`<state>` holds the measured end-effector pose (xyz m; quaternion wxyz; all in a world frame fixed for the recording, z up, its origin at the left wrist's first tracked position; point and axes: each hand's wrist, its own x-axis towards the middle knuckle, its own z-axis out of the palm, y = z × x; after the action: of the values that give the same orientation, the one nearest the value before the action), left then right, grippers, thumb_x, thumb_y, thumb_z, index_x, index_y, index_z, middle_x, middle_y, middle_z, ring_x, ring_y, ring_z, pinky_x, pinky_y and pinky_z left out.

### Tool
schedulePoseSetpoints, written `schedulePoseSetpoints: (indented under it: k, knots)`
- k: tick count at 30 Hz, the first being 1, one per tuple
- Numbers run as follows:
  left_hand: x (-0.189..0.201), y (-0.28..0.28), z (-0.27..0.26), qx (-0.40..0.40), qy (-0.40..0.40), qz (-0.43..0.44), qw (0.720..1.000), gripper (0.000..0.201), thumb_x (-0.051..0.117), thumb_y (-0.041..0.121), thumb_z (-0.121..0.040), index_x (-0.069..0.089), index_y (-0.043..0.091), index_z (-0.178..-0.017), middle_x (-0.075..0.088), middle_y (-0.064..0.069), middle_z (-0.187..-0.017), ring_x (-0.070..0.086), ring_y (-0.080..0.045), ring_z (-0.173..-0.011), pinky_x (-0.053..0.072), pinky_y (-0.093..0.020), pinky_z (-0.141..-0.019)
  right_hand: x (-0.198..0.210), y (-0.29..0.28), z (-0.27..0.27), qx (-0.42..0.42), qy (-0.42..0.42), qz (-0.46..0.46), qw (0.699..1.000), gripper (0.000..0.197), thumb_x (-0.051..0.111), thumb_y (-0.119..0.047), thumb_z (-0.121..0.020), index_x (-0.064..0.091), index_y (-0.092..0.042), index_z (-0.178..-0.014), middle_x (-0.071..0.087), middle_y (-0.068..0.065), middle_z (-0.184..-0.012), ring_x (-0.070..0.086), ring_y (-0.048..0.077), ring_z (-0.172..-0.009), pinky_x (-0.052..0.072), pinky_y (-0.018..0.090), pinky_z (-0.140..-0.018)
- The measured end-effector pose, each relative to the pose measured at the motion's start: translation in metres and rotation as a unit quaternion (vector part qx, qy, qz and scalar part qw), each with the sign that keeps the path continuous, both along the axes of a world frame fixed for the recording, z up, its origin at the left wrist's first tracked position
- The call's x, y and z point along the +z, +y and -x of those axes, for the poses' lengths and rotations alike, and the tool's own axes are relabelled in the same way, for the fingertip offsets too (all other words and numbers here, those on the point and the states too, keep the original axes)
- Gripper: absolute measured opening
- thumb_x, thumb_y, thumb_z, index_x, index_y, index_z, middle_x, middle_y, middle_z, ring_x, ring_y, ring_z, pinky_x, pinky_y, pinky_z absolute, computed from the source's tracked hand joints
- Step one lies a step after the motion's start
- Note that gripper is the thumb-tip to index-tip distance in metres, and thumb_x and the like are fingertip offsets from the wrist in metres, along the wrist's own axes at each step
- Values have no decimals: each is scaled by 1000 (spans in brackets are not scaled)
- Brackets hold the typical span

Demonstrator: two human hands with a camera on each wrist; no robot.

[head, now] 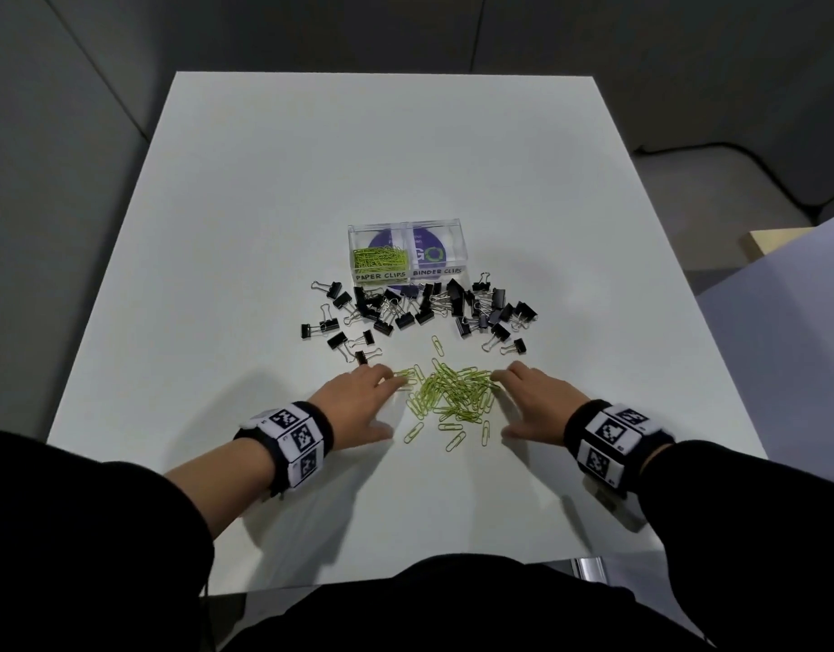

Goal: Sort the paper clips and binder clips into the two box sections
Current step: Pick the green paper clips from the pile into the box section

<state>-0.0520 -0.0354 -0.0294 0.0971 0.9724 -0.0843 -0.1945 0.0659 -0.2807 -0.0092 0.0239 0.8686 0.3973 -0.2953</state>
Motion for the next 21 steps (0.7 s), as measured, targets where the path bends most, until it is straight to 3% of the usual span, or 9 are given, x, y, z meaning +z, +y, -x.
schedulePoseSetpoints:
  k: [3, 6, 9, 10, 12, 15, 17, 21]
  knots:
    - [-1, 1, 5, 6, 23, -4, 1000, 72, 57, 45, -85, 26, 19, -144, 33, -4, -142, 36, -21, -128, 36, -30, -102, -6, 1, 6, -12, 6, 14, 1000, 60, 70, -37, -77, 41, -12, -123, 47, 7, -120, 52, 23, -103, 49, 34, -84]
    - [-1, -10, -3, 5, 11, 11, 1000, 58, 52, 37, -91, 32, 17, -142, 34, -5, -143, 37, -20, -127, 37, -30, -102, -9, 20, 13, -41, 7, -18, 999, 46, 64, -31, -84, 45, -9, -120, 50, 8, -118, 54, 24, -100, 45, 30, -82]
    - [5, -23, -16, -22, -26, -12, 999, 40, 44, 22, -96, 40, 12, -135, 41, -8, -137, 44, -22, -119, 43, -30, -93, -10, 39, 13, -40, -21, -29, 999, 33, 56, -25, -90, 47, -7, -116, 51, 11, -117, 56, 27, -100, 47, 33, -81]
    - [7, -25, -20, -22, -38, -21, 999, 39, 44, 24, -97, 41, 12, -133, 42, -8, -136, 46, -22, -116, 45, -31, -90, -8, 42, 12, -37, -34, -34, 998, 34, 55, -26, -90, 47, -8, -117, 50, 10, -118, 55, 26, -103, 48, 34, -81]
    - [10, -28, -22, 12, -47, -22, 999, 55, 47, 46, -91, 36, 16, -136, 41, -7, -138, 45, -21, -118, 45, -32, -91, -2, 41, 10, -36, -42, -41, 998, 55, 61, -36, -85, 39, -13, -129, 45, 7, -126, 51, 24, -111, 49, 33, -82]
    - [7, -37, -16, 34, 7, -26, 999, 98, 54, 73, -71, 16, 23, -145, 28, -7, -148, 35, -25, -131, 39, -42, -101, 3, 30, 10, -31, -13, 20, 999, 105, 73, -51, -68, 10, -21, -147, 31, 8, -141, 42, 26, -122, 49, 38, -91]
    - [3, -43, -14, 32, 21, -31, 999, 106, 58, 72, -68, 7, 24, -147, 22, -7, -152, 29, -26, -134, 35, -44, -104, 0, 26, 14, -25, -4, 44, 999, 117, 77, -52, -63, 2, -21, -148, 27, 9, -143, 40, 28, -123, 49, 40, -93]
    - [-1, -42, -24, 74, 2, 1, 997, 101, 61, 61, -74, 4, 24, -148, 20, -7, -151, 28, -25, -135, 39, -41, -102, -8, 39, 8, -53, 9, 15, 998, 112, 78, -49, -64, 7, -21, -147, 27, 11, -143, 39, 30, -125, 48, 44, -96]
